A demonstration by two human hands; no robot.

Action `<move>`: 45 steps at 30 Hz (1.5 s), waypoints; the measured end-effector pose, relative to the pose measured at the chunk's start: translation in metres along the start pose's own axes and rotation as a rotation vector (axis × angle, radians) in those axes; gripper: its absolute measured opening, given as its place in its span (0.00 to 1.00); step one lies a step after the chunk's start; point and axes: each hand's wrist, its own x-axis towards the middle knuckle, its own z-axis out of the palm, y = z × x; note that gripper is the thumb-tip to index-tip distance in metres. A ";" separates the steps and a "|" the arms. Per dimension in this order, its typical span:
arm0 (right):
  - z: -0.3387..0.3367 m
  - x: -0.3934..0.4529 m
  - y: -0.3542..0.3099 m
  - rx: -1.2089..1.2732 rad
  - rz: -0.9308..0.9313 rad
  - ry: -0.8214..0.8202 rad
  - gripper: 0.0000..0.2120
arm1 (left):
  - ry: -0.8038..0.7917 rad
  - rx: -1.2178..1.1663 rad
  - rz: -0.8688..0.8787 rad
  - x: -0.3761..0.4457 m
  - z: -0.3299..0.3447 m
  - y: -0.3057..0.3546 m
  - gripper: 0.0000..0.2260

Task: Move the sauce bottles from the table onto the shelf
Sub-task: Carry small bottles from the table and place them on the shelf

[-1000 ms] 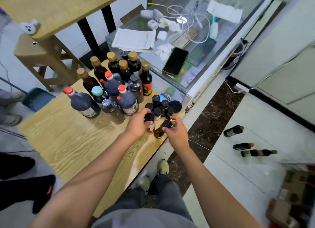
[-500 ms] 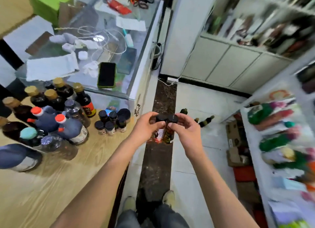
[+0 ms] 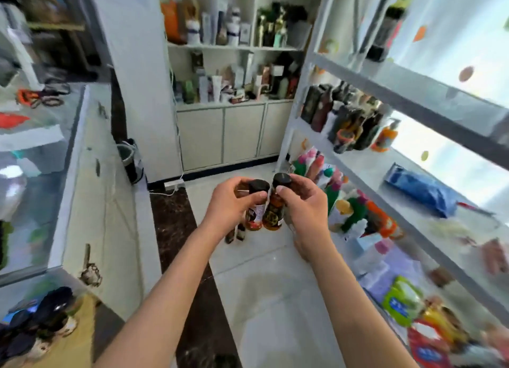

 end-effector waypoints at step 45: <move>-0.565 0.441 -0.094 -0.442 -0.194 0.866 0.10 | -0.825 -0.302 0.479 0.439 0.670 0.305 0.17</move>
